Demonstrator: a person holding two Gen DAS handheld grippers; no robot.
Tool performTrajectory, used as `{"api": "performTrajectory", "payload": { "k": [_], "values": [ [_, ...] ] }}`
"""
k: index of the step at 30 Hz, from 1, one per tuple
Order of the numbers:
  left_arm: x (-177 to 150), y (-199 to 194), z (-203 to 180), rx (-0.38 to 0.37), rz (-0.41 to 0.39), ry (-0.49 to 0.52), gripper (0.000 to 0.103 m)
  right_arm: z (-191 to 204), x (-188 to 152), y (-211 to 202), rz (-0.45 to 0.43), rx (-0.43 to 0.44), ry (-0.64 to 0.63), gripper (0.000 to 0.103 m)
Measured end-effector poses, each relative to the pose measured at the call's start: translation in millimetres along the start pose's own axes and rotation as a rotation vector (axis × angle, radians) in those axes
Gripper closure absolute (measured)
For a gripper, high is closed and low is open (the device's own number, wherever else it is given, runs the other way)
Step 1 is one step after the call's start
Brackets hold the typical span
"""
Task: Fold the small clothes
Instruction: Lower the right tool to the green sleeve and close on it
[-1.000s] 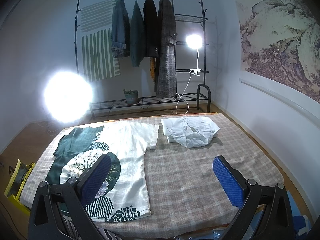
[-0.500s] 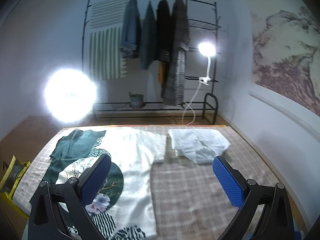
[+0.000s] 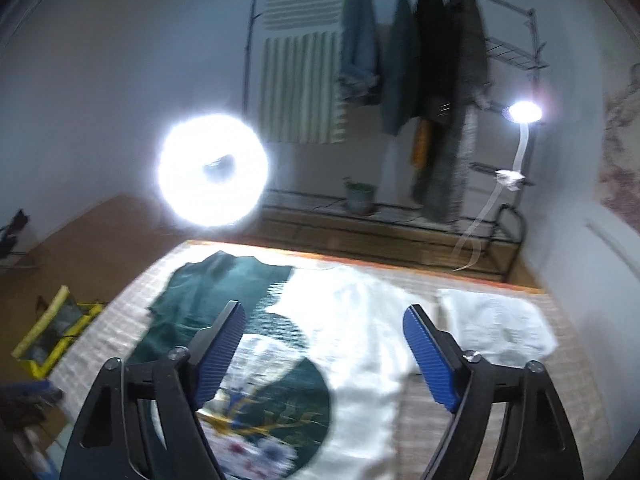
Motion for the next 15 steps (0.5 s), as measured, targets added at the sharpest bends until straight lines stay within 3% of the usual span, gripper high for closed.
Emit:
{"api": "performTrajectory", "payload": {
  "k": [6,15],
  "values": [
    [-12.0,33.3,7.6,-0.041,0.043,-0.011,0.047,56.6,5.4,52.4,0.099,0.112,-0.03,0.026],
    [-14.3,58.7,9.7,-0.061,0.042,0.044,0.047,144.8,14.1,142.8,0.238,0.235,-0.034,0.026]
  ]
}}
Point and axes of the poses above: each gripper's, at about its wrist camera, not at the fingertips, and y roughly the way its jaws point, z to its left, x to its top, the point moved 1 cm from there along y, roughly the way its jaws point, and after that the axes turned 15 degrees about y, right-handed, at the moved point
